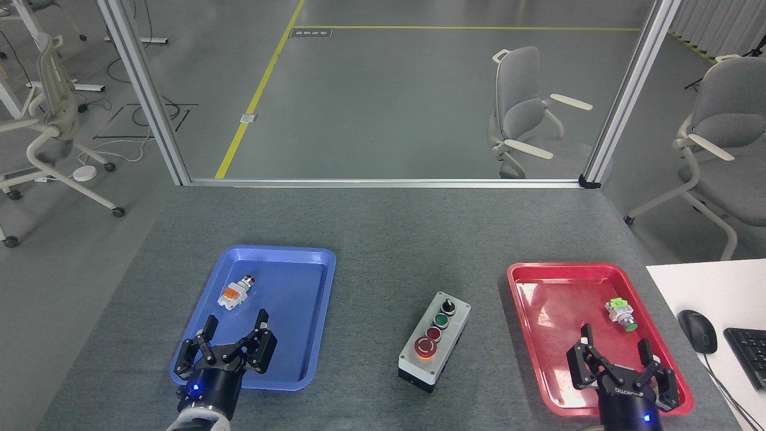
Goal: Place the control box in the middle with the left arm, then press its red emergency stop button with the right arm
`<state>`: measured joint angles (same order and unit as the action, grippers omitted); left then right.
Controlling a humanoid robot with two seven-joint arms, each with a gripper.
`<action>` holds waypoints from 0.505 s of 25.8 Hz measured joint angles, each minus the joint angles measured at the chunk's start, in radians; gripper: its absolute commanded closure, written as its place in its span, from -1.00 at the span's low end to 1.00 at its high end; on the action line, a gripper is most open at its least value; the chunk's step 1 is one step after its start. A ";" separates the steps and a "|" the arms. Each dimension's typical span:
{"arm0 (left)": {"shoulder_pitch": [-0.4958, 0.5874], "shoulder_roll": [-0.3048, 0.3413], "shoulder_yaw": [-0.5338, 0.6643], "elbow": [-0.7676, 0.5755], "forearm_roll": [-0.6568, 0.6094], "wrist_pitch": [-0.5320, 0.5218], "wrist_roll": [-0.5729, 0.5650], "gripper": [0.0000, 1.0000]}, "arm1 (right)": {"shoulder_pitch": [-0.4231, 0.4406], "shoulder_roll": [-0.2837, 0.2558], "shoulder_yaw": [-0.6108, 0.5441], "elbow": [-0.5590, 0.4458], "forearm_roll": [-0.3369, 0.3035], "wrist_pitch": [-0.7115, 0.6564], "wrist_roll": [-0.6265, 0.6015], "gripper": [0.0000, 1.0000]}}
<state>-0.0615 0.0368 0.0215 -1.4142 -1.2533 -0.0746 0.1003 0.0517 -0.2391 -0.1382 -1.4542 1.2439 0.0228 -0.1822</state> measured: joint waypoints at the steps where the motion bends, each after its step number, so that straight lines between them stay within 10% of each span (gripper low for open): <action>1: 0.000 0.000 0.000 0.000 0.000 0.000 0.000 -0.98 | 0.000 0.000 0.000 0.000 0.000 0.000 0.000 -0.99; 13: 0.000 0.000 0.000 0.000 0.000 -0.001 -0.001 -0.98 | -0.039 0.001 0.004 0.000 -0.001 -0.031 -0.005 -0.99</action>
<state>-0.0613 0.0368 0.0215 -1.4143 -1.2533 -0.0752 0.0995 0.0125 -0.2381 -0.1340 -1.4542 1.2427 -0.0079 -0.1873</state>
